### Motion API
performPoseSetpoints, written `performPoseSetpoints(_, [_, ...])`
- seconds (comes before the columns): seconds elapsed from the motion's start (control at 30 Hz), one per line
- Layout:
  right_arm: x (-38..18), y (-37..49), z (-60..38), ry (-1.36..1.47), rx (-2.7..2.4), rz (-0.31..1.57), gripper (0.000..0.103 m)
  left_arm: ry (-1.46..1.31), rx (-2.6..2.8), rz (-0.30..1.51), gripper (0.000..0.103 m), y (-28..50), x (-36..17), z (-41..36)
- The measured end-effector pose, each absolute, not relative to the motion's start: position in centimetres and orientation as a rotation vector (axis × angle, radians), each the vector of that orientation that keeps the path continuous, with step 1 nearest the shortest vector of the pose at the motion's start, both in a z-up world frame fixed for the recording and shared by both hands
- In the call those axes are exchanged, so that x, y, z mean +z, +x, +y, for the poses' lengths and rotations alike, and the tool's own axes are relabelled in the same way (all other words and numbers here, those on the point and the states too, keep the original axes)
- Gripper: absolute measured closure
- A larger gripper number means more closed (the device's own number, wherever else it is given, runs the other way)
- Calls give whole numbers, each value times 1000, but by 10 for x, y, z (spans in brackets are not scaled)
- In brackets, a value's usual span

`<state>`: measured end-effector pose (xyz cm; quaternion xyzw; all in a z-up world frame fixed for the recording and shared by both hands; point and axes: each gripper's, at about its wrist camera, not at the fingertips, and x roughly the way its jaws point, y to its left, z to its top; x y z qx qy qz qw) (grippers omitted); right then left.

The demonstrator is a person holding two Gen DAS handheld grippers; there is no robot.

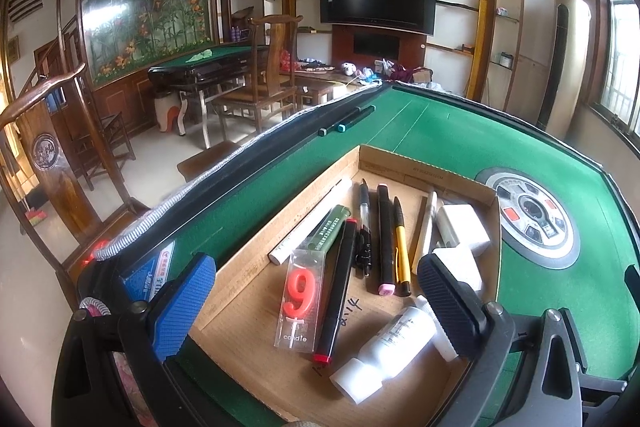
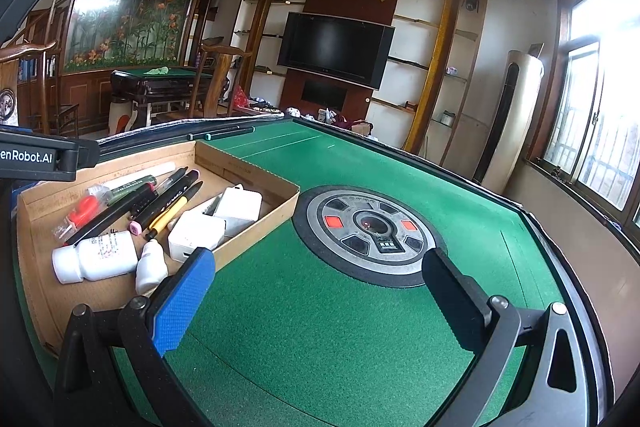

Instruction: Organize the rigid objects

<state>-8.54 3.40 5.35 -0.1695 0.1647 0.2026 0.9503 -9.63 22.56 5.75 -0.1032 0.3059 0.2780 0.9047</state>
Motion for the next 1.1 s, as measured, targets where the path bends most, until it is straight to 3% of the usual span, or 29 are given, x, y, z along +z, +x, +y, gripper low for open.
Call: performPoseSetpoints(1.1, [57,-91,25,-330,391,298,0,-260,555,661,1,-99,48,237])
